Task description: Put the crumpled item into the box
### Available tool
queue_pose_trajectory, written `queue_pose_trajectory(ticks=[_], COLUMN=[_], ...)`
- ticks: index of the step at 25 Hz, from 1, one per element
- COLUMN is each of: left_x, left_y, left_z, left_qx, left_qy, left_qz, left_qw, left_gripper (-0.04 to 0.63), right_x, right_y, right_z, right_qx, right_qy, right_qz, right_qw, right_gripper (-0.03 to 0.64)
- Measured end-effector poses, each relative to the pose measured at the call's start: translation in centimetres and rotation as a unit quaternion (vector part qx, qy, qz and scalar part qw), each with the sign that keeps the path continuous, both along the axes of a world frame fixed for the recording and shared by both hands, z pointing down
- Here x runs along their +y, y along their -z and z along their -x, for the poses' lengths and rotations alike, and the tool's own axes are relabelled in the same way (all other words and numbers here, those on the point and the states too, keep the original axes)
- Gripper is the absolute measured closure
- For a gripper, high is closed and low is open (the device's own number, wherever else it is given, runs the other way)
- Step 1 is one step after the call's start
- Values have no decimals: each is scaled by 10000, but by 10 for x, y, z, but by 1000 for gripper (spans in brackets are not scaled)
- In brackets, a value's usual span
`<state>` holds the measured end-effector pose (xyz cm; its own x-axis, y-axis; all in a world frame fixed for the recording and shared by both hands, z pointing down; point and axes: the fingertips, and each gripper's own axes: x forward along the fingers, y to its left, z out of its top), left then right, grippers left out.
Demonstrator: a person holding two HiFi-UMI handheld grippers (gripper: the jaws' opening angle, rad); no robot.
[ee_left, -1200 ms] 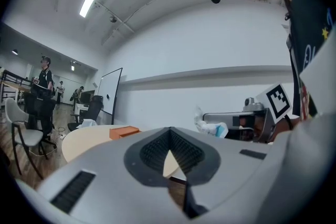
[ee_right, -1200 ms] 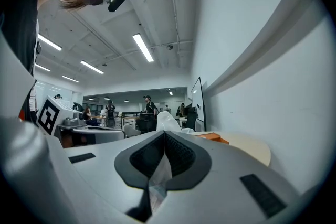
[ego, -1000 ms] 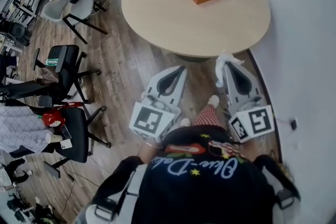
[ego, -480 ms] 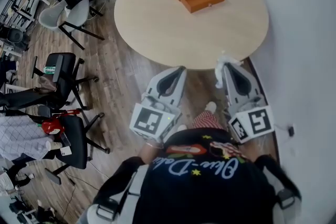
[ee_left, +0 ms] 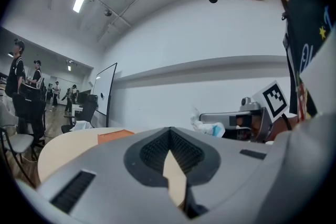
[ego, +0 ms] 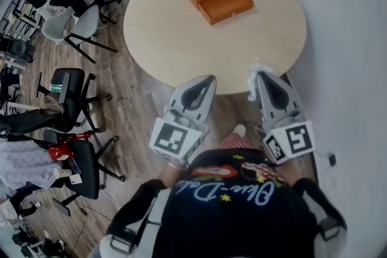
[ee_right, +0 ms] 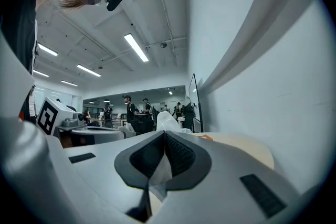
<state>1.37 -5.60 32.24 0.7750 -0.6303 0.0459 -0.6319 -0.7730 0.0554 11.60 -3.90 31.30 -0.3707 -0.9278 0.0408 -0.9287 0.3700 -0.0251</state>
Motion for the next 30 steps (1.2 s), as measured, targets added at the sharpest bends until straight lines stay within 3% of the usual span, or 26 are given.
queue_pose_trajectory(ticks=[20, 30], left_x=[-49, -64], left_y=[9, 8], left_z=[-86, -78], left_qx=[-253, -389], left_qy=[274, 757], left_qz=[-86, 2], left_qw=[9993, 9964], left_gripper=[603, 603], right_x=[-57, -87], right_y=[1, -4], right_z=[-86, -90], right_qx=[-254, -303], right_qy=[356, 697], right_qz=[34, 92], right_qw=[9990, 9971], right_gripper=[616, 615])
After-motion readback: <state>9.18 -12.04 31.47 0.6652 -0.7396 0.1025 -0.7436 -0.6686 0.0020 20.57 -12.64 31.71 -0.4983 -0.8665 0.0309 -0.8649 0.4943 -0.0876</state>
